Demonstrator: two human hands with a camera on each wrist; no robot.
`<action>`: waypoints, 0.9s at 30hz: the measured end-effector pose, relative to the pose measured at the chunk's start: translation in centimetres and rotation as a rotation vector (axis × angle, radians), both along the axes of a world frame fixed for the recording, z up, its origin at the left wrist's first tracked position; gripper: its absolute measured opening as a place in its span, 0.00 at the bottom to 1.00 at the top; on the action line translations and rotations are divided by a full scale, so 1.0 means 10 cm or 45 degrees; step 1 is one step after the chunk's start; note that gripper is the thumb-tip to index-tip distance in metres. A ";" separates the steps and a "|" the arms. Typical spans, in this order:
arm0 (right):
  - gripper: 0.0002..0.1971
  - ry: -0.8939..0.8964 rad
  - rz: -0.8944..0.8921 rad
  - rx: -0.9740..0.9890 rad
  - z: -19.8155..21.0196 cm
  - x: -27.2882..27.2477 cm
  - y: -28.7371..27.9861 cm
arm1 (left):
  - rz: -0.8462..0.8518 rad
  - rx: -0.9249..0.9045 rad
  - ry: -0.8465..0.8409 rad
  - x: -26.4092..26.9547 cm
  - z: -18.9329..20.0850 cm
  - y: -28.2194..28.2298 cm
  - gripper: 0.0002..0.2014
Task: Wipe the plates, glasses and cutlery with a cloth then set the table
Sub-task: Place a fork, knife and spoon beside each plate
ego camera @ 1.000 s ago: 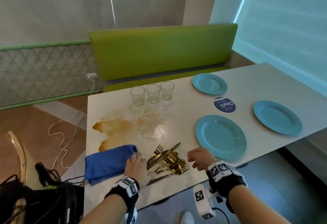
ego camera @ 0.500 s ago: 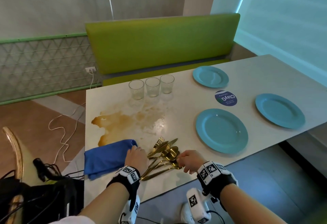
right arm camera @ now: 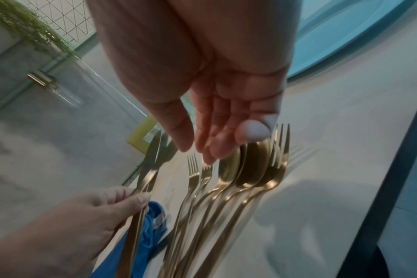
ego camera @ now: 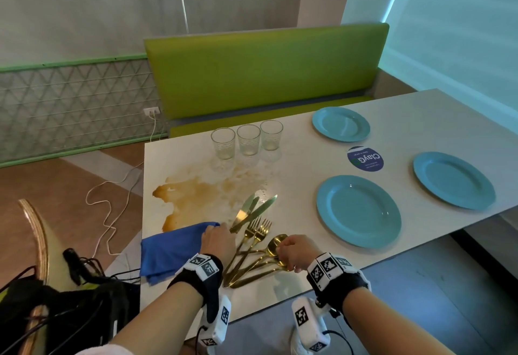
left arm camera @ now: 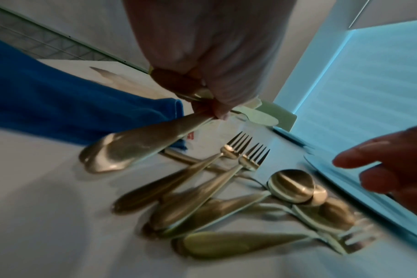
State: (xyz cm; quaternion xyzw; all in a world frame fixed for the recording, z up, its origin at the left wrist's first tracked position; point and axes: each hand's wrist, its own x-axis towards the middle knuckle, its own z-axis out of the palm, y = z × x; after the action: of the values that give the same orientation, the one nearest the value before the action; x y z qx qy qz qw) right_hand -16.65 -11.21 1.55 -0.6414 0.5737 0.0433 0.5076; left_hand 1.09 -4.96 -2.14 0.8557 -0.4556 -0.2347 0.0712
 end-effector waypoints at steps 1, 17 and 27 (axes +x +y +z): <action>0.09 -0.048 0.036 0.000 0.04 0.16 0.03 | 0.067 -0.041 0.045 0.11 0.06 0.06 0.16; 0.17 -0.365 -0.464 0.220 0.20 0.41 -0.15 | -0.075 -0.149 0.245 -0.52 0.48 -0.19 0.14; 0.15 -0.486 -0.583 0.246 0.16 0.35 -0.15 | -0.010 -0.197 0.695 -0.52 0.59 -0.15 0.07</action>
State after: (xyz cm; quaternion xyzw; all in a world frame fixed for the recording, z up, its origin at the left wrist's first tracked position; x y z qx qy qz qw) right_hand -13.15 -12.74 3.19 -0.4408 0.5906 -0.1389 0.6615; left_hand -4.07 -6.42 3.77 0.7511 -0.4393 -0.4214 0.2555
